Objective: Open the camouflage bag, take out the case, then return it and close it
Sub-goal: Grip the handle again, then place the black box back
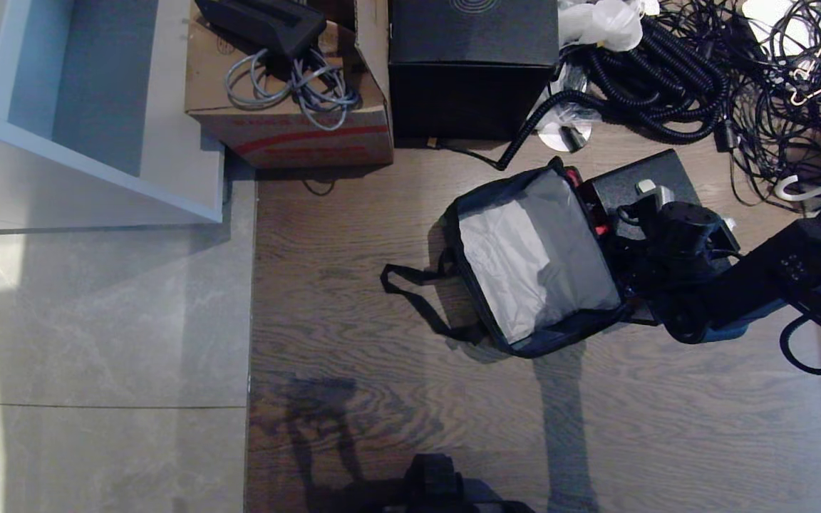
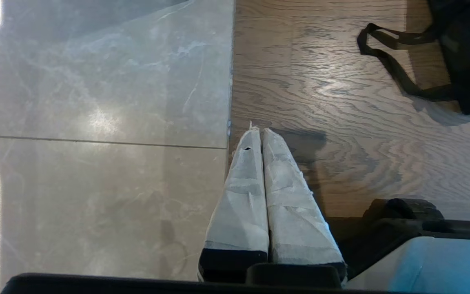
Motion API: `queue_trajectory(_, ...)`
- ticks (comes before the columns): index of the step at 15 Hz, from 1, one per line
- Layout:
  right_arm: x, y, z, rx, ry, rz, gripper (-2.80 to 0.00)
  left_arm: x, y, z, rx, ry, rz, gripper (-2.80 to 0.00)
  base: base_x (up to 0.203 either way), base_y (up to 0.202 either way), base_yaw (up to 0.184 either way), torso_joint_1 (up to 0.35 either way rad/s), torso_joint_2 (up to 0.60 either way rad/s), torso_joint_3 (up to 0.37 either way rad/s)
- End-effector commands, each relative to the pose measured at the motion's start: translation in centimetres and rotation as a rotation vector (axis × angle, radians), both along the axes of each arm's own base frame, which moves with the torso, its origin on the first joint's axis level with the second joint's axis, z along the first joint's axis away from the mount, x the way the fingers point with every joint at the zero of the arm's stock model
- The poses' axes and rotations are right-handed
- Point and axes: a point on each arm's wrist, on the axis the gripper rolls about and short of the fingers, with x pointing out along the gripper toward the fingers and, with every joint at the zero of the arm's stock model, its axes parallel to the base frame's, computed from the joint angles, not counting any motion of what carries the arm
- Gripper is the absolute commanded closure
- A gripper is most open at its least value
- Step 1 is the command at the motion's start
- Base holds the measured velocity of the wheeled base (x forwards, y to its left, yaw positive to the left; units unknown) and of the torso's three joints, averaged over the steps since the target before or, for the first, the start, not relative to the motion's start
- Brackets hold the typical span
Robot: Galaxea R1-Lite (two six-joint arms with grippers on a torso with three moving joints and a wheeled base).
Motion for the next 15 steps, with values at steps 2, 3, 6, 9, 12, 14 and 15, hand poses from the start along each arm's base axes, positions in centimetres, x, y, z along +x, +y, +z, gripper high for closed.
queue_trajectory(2, -0.4, 0.1, 1.1, 0.005, -0.031, -0.037, 0.00, 0.0, 0.0, 0.0, 0.000, -0.001, 0.000, 0.00, 0.000, 0.000, 0.000, 0.000, 0.00, 0.000)
queue_trajectory(3, -0.4, 0.1, 1.3, 0.005, -0.034, -0.039, 0.00, 0.0, 0.0, 0.0, 0.000, -0.001, 0.000, 0.00, 0.000, 0.000, 0.000, 0.000, 0.00, 0.000)
queue_trajectory(6, -0.5, -0.7, 5.0, -0.005, -0.102, -0.056, 0.00, 0.0, 0.0, 0.0, 0.000, 0.000, 0.000, 0.00, 0.000, 0.000, 0.000, 0.000, 0.00, 0.000)
queue_trajectory(9, -2.0, -2.4, 9.9, -0.029, -0.141, -0.096, 0.00, 0.0, 0.0, 0.0, 0.000, 0.000, 0.000, 0.00, 0.000, 0.000, 0.000, 0.000, 0.00, 0.000)
queue_trajectory(12, -4.4, -2.6, 12.9, -0.030, -0.149, -0.102, 0.00, 0.0, 0.0, 0.0, 0.000, 0.000, 0.000, 0.00, 0.000, 0.000, 0.000, 0.000, 0.00, 0.000)
queue_trajectory(14, -5.8, -2.6, 14.3, -0.031, -0.153, -0.102, 0.00, 0.0, 0.0, 0.0, 0.000, 0.000, 0.000, 0.00, 0.000, 0.000, 0.000, 0.000, 0.00, 0.000)
queue_trajectory(15, -6.6, -2.6, 15.1, -0.030, -0.155, -0.101, 0.00, 0.0, 0.0, 0.0, 0.000, -0.001, 0.000, 0.00, 0.000, 0.000, 0.000, 0.000, 0.00, 0.000)
